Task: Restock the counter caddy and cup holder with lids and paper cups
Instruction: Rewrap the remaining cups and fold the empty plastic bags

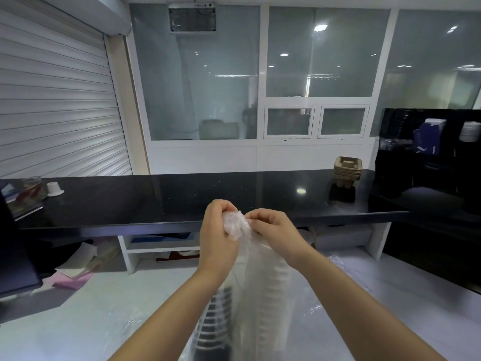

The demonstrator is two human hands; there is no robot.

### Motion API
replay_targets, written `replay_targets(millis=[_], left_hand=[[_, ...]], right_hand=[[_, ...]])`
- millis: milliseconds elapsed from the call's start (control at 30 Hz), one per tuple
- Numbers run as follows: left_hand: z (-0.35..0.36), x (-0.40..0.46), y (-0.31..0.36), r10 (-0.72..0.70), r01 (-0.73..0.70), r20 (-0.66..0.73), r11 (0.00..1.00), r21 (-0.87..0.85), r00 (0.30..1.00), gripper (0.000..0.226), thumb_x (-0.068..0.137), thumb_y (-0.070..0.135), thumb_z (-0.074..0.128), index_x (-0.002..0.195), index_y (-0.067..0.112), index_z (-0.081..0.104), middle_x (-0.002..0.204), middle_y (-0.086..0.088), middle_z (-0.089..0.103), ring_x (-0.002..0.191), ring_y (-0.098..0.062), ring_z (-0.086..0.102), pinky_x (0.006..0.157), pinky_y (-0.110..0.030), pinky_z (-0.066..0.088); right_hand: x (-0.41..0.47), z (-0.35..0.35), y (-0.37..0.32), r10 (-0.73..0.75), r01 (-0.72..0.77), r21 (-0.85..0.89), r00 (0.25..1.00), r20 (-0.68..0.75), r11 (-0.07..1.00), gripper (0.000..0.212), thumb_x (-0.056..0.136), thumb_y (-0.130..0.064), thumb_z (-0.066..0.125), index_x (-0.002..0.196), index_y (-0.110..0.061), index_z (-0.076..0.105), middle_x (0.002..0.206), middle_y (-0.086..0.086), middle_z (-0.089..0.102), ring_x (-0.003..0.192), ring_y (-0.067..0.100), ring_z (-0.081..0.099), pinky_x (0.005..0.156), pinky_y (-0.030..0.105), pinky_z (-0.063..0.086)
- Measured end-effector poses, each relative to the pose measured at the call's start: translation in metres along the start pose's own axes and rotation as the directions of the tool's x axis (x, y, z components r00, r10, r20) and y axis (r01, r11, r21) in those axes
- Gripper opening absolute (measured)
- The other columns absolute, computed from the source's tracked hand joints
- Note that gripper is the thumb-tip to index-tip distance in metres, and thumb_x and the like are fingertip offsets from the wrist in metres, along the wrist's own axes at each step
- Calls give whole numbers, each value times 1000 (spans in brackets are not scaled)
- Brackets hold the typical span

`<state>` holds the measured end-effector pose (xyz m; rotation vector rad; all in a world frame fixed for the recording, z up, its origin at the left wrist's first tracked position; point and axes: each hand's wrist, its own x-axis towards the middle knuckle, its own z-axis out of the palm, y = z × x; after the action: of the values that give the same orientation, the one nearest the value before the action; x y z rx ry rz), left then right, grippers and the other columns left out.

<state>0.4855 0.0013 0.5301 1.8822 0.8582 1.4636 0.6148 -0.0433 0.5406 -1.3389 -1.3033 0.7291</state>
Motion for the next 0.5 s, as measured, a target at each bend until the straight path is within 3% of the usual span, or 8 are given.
replay_targets(millis=[100, 200, 267, 333, 400, 500], left_hand=[[-1, 6, -6, -43, 43, 21, 999, -17, 999, 33, 80, -3, 62, 90, 26, 50, 89, 5, 57, 80, -10, 56, 64, -14, 48], [-3, 8, -9, 29, -31, 34, 998, 46, 999, 39, 75, -9, 61, 85, 27, 50, 86, 6, 53, 77, -7, 51, 63, -13, 44], [-4, 10, -9, 104, -109, 54, 988, 107, 993, 41, 73, -10, 61, 83, 28, 49, 85, 10, 50, 76, -6, 48, 63, -15, 43], [-4, 13, -11, 137, -144, 76, 984, 103, 988, 35, 74, -8, 62, 84, 24, 53, 85, 10, 51, 78, -5, 50, 66, -15, 43], [-3, 15, -11, 121, -127, 107, 991, 46, 987, 31, 77, -4, 65, 89, 23, 56, 90, 9, 56, 83, -7, 54, 71, -15, 45], [0, 14, -14, 91, -105, 171, 992, 75, 981, 42, 79, 5, 72, 112, 23, 53, 110, 9, 53, 98, -6, 52, 82, -18, 45]], right_hand=[[-1, -2, 0, 11, -11, 24, 1000, 24, 1000, 21, 95, -13, 54, 87, -11, 73, 82, 7, 69, 75, 15, 59, 75, 30, 51], [0, -4, -3, 54, -56, 28, 997, 58, 998, 39, 99, -28, 49, 68, -9, 65, 63, 1, 55, 59, 8, 48, 65, 18, 43], [2, -3, -6, 98, -98, -1, 993, 68, 995, 47, 100, -38, 46, 62, -12, 59, 58, -1, 47, 53, 8, 41, 63, 19, 38], [6, 1, -8, 128, -128, 6, 988, 86, 992, 49, 99, -43, 45, 63, -12, 58, 60, 1, 51, 55, 11, 45, 66, 23, 39], [8, 5, -11, 150, -155, 33, 982, 116, 987, 42, 101, -41, 42, 79, -18, 70, 76, -2, 70, 70, 12, 66, 70, 19, 48], [13, 5, -9, 168, -183, 98, 975, 143, 978, 34, 100, -37, 46, 99, -17, 74, 100, 7, 74, 97, 22, 69, 87, 31, 56]])
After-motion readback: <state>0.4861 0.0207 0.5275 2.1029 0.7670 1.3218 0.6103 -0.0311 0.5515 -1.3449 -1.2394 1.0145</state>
